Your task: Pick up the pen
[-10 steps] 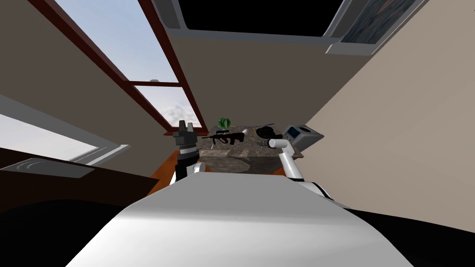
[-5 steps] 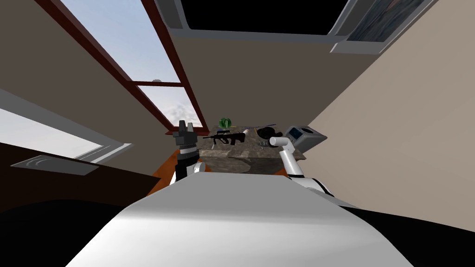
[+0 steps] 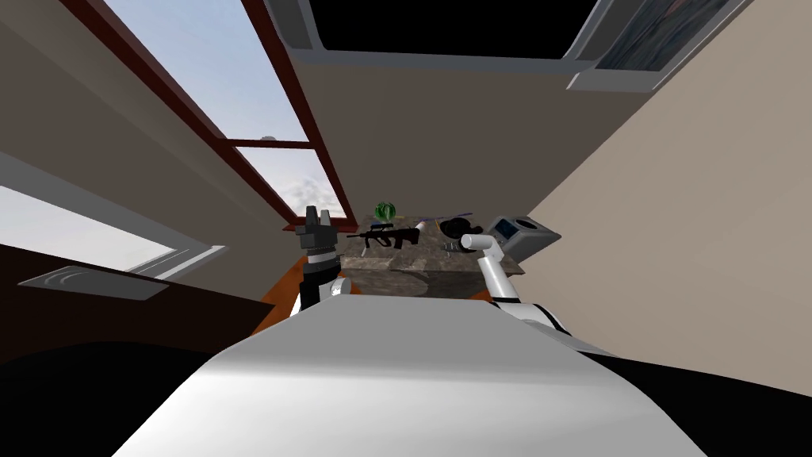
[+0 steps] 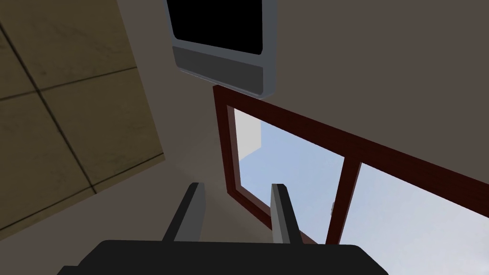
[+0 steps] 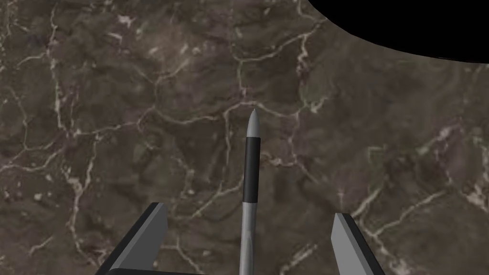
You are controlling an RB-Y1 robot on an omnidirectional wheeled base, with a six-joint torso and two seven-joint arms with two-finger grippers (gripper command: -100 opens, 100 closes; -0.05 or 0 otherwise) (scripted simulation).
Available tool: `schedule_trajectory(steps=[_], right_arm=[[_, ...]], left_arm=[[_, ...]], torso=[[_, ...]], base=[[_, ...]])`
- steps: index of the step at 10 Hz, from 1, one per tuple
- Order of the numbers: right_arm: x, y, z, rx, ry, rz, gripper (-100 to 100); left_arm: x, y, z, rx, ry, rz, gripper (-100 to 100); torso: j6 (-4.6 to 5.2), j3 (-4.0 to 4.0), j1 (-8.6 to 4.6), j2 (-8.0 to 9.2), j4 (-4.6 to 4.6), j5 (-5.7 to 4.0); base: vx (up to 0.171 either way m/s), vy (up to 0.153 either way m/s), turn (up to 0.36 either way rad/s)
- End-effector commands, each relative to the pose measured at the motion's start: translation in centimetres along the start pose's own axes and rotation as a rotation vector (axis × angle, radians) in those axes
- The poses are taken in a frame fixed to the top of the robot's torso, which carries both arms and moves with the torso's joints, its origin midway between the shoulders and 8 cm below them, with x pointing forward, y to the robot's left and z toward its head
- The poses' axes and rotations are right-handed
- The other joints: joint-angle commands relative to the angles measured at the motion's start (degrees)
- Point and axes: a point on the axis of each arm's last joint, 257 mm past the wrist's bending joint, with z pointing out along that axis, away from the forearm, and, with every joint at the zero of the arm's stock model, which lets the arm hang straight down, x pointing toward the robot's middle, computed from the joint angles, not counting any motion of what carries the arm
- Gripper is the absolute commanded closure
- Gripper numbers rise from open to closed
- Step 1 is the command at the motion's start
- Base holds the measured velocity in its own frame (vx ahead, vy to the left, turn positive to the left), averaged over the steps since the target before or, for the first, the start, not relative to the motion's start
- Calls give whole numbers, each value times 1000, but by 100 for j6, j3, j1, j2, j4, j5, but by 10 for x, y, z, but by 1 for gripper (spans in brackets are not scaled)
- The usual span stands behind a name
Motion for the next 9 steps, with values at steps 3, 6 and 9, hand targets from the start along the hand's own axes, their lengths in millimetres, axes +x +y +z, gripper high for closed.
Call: schedule_trajectory(steps=[3, 6, 9], right_arm=[[-6, 2, 11, 2, 0, -3, -100], [-6, 3, 11, 1, 3, -5, 100], [-6, 3, 11, 0, 3, -5, 0]], left_arm=[[0, 0, 0, 0, 0, 0, 0], [0, 0, 0, 0, 0, 0, 0], [0, 0, 0, 0, 0, 0, 0]], torso=[[-1, -6, 9, -10, -3, 2], [-3, 4, 0, 9, 1, -2], [-4, 4, -2, 8, 0, -3]], base=[[35, 16, -9], [0, 0, 0], [0, 0, 0]])
